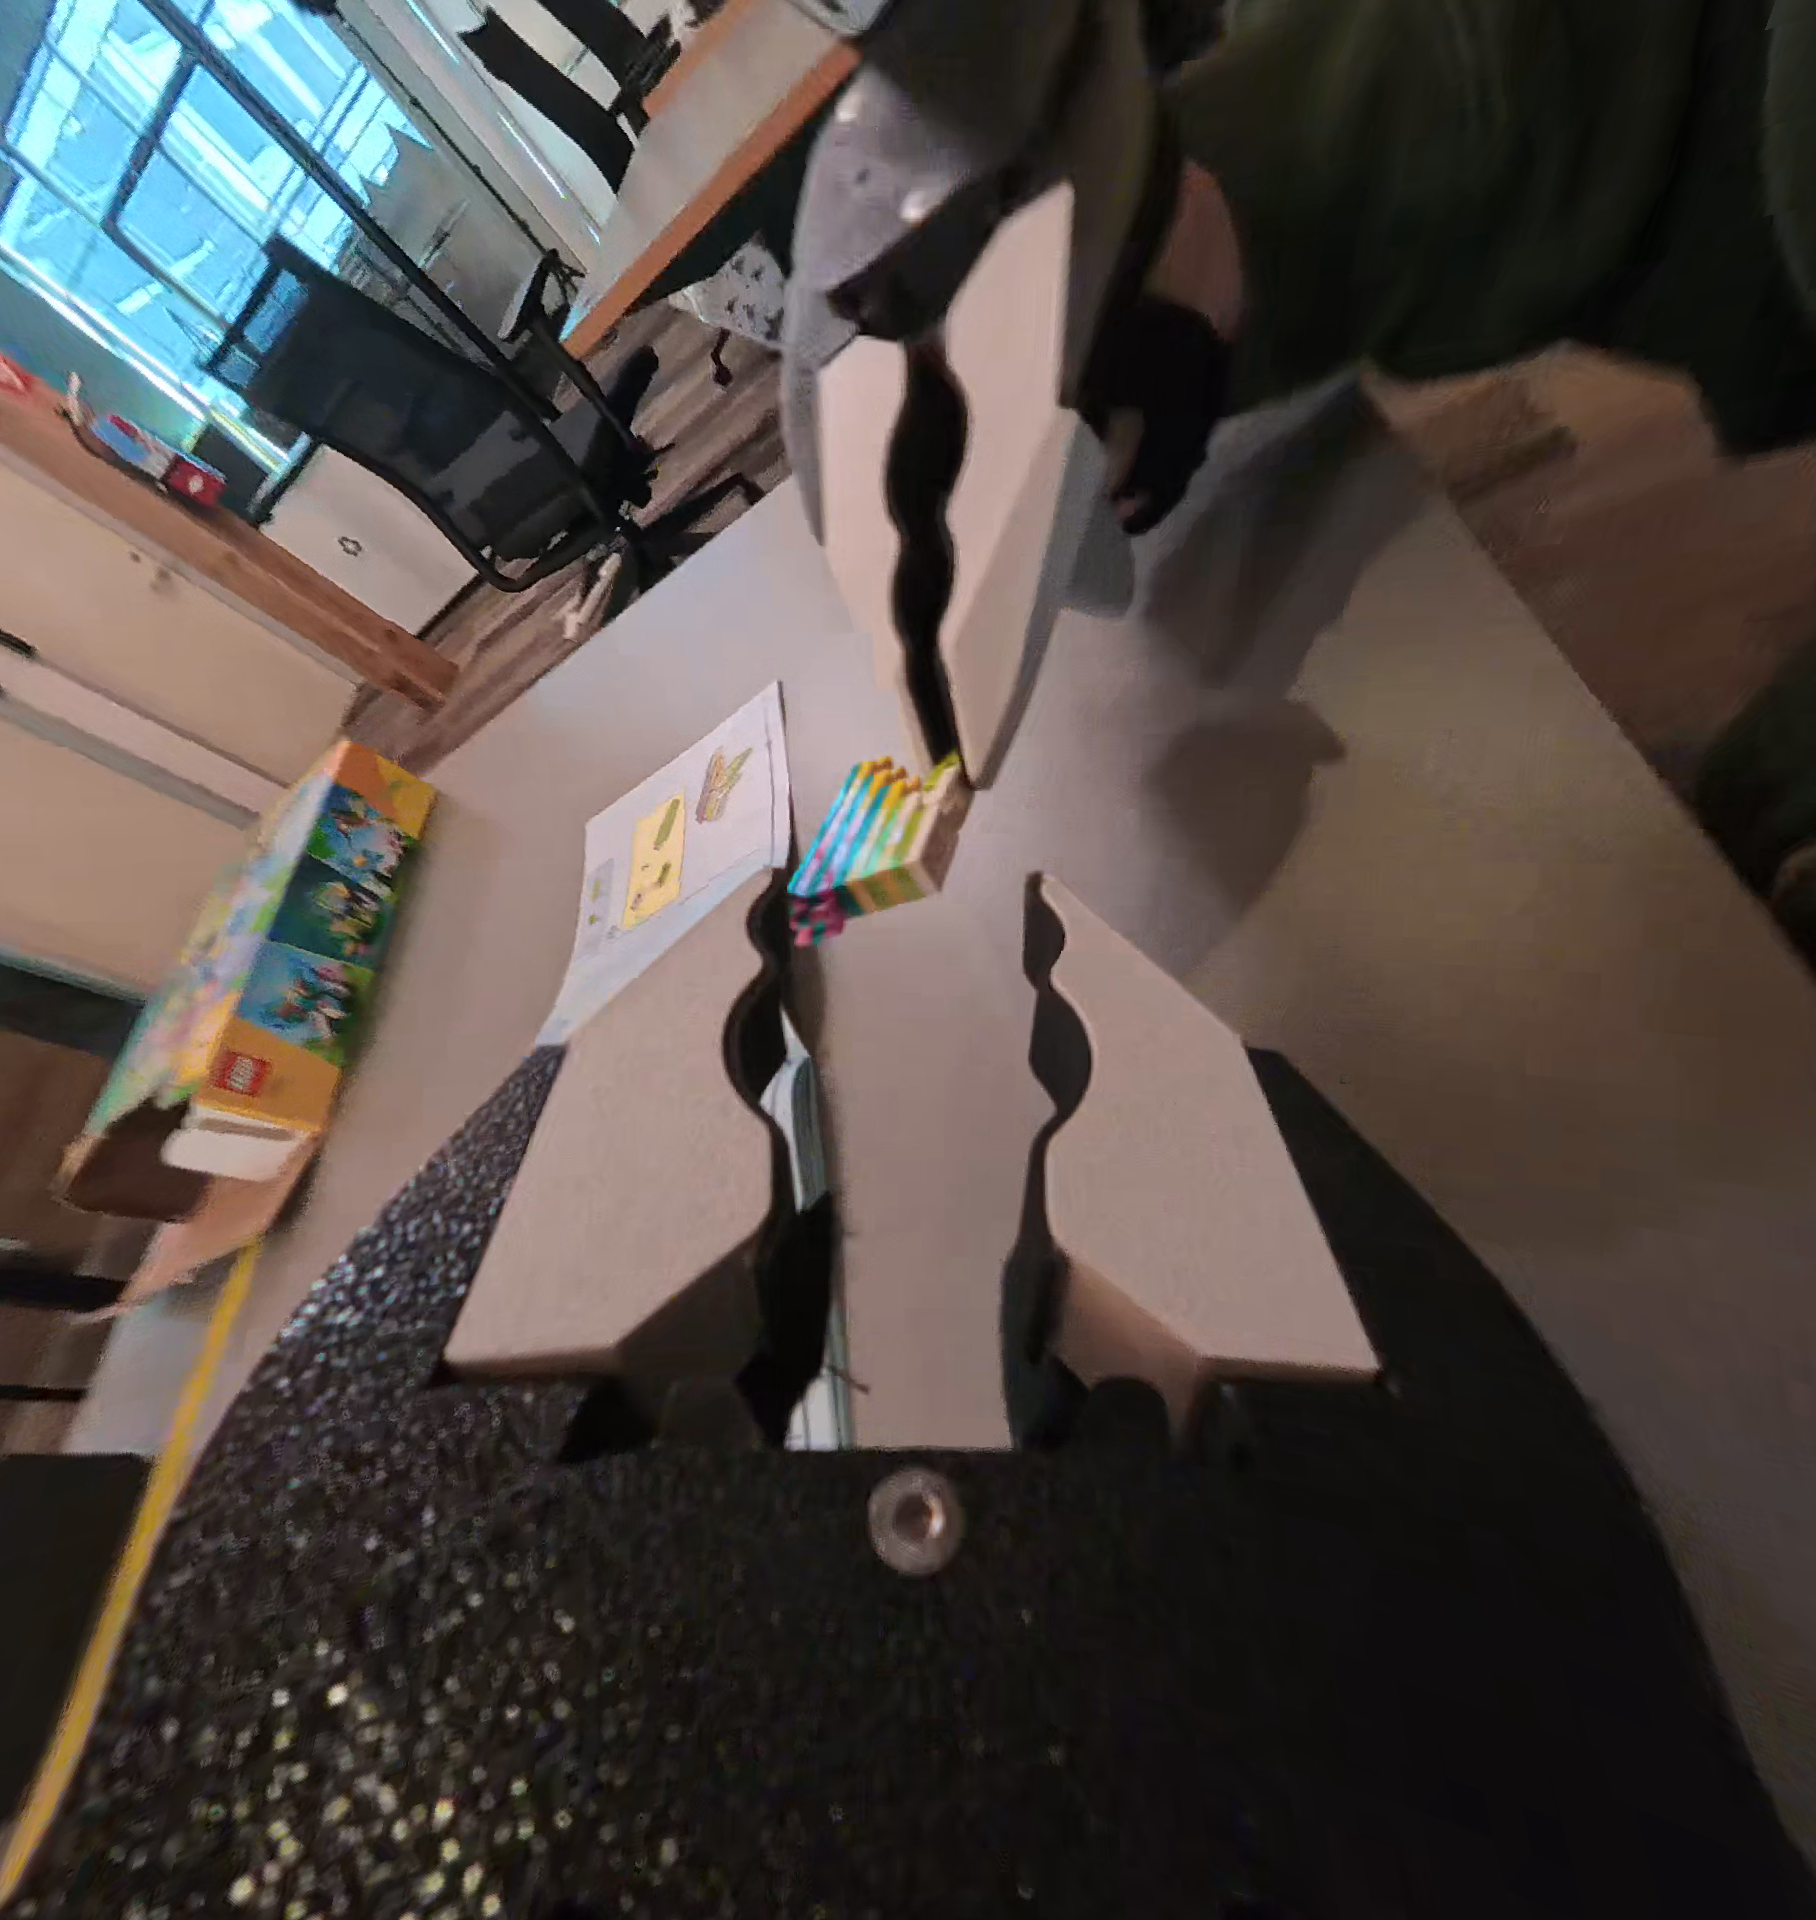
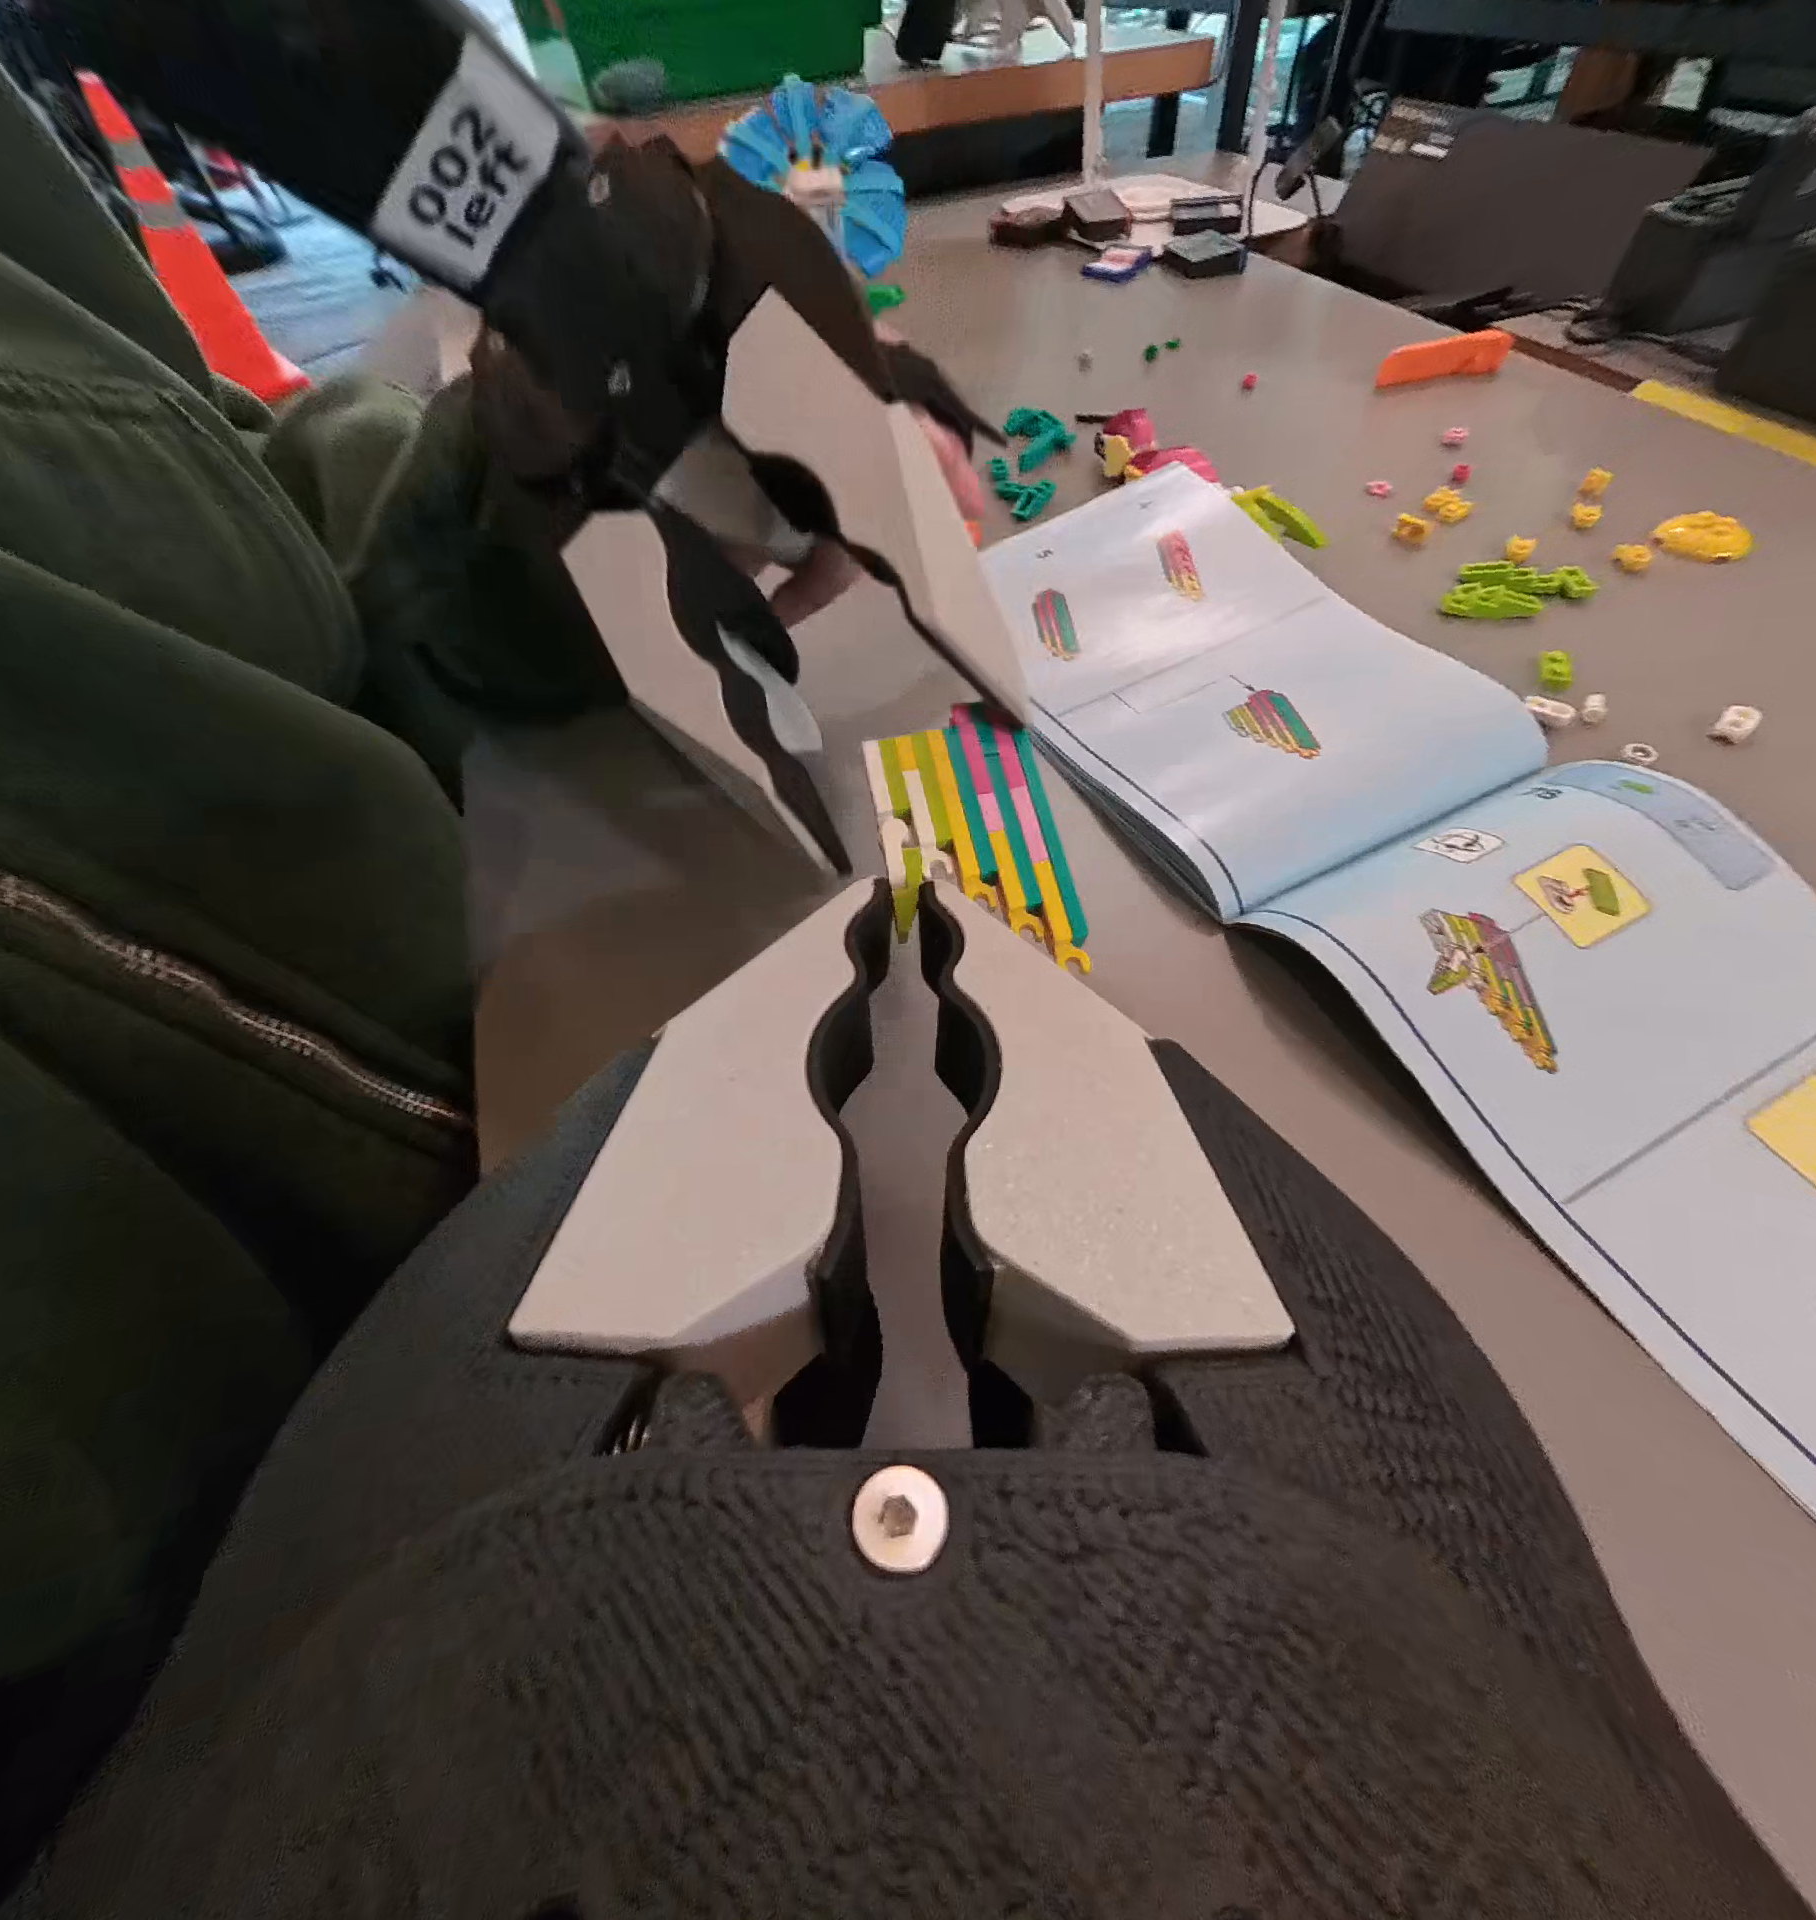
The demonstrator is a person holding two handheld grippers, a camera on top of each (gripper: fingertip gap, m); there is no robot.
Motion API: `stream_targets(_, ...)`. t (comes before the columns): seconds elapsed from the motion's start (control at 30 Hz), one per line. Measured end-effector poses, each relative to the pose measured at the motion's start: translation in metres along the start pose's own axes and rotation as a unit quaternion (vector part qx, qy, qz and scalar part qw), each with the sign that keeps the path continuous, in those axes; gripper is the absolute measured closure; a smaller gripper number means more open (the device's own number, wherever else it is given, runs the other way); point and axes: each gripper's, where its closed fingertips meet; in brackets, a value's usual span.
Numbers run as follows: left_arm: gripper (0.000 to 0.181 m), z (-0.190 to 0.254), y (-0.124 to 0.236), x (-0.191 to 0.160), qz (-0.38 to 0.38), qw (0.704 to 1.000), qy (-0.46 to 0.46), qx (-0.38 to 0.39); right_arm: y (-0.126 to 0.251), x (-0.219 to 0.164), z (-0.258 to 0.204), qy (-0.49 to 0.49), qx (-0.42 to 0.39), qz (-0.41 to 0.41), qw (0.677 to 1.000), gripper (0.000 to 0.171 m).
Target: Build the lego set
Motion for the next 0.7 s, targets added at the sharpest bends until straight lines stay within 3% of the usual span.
stream_targets(0.13,0.150,-0.001,-0.001,0.005,-0.011,0.995,-0.089,0.039,0.000,0.006,-0.006,-0.018,0.031,0.007,0.999,0.167)
stream_targets(0.37,0.175,-0.006,-0.001,-0.002,-0.051,0.985,-0.144,0.077,-0.002,0.010,-0.002,-0.043,0.014,0.008,0.999,0.166)
stream_targets(0.6,0.176,-0.011,-0.005,-0.016,-0.107,0.978,-0.147,0.106,-0.007,0.009,0.010,-0.030,-0.072,-0.031,0.996,0.166)
stream_targets(0.7,0.169,-0.006,-0.007,-0.019,-0.107,0.987,-0.085,0.085,-0.008,0.003,0.011,-0.023,-0.075,-0.040,0.996,0.167)
Point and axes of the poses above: each gripper's, where its closed fingertips meet, y back along the fingers, x out of its top, z = x × y across the jaws
